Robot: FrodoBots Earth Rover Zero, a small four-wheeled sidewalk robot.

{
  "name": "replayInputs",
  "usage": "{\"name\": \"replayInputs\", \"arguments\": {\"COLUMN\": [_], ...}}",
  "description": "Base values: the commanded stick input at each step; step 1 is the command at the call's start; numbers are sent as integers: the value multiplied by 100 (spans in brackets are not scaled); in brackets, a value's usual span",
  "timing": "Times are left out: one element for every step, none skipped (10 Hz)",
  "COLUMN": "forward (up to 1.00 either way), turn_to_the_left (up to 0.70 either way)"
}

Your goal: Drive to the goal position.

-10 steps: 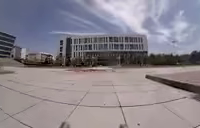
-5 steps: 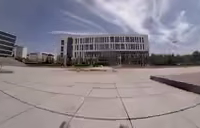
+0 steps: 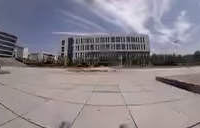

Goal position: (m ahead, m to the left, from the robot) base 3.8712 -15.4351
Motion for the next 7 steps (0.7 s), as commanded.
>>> {"name": "replayInputs", "arguments": {"forward": [70,70,70,70,70,70,70], "turn_to_the_left": [0,0,0,0,0,0,0]}}
